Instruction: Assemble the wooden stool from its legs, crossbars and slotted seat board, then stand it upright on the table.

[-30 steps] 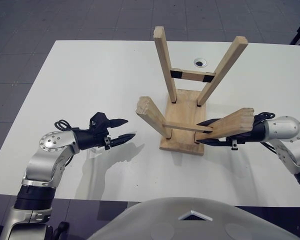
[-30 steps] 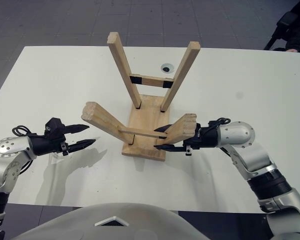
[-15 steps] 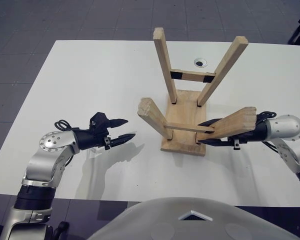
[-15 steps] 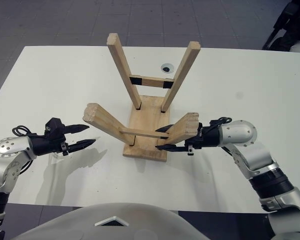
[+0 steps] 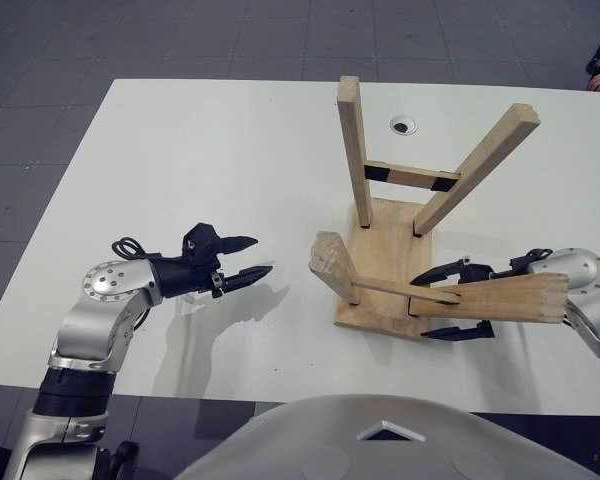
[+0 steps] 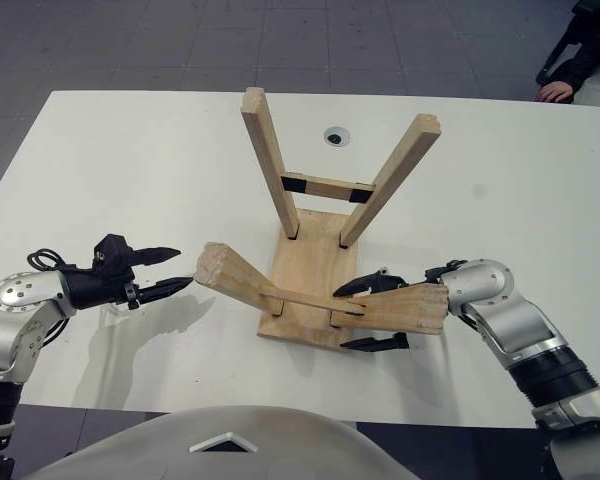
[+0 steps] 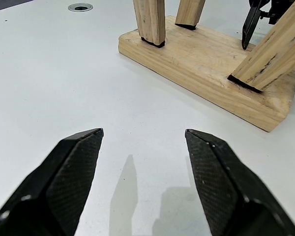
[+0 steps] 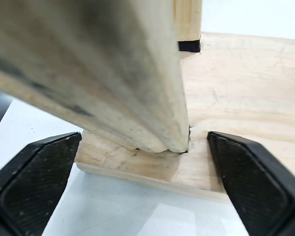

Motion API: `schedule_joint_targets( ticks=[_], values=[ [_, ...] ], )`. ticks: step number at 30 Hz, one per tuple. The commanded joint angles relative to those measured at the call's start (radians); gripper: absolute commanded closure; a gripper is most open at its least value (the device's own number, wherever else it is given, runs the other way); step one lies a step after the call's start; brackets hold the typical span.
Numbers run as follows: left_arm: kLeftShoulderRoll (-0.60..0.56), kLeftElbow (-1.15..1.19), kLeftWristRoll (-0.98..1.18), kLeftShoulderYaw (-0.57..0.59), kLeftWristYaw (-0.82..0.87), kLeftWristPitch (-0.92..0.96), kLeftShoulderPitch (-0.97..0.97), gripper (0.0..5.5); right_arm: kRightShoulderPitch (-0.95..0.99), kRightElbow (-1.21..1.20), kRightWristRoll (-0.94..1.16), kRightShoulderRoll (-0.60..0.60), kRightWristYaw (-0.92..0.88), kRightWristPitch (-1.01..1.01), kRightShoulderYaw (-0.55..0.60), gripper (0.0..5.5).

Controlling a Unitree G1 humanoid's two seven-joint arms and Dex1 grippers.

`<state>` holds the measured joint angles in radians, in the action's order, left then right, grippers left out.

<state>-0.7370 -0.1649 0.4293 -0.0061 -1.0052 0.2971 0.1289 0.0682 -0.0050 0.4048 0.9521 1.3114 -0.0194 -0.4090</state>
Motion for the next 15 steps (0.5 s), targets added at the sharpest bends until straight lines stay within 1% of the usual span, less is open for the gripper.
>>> schedule_joint_targets(
  ticks=[1,10,15],
  values=[
    [0.009,-0.022,-0.009,0.001,0.001,-0.008,0.012,2.40,-0.001,0.086,-0.116,-0.041,-0.064,0.049,0.003,0.09],
    [0.017,-0.039,-0.009,0.004,0.003,-0.007,0.029,2.40,0.053,0.147,-0.190,-0.145,-0.198,0.001,0.084,0.04],
    [0.023,-0.042,-0.013,0.004,0.005,-0.007,0.030,2.40,0.056,0.167,-0.229,-0.166,-0.231,-0.031,0.104,0.04]
  ],
)
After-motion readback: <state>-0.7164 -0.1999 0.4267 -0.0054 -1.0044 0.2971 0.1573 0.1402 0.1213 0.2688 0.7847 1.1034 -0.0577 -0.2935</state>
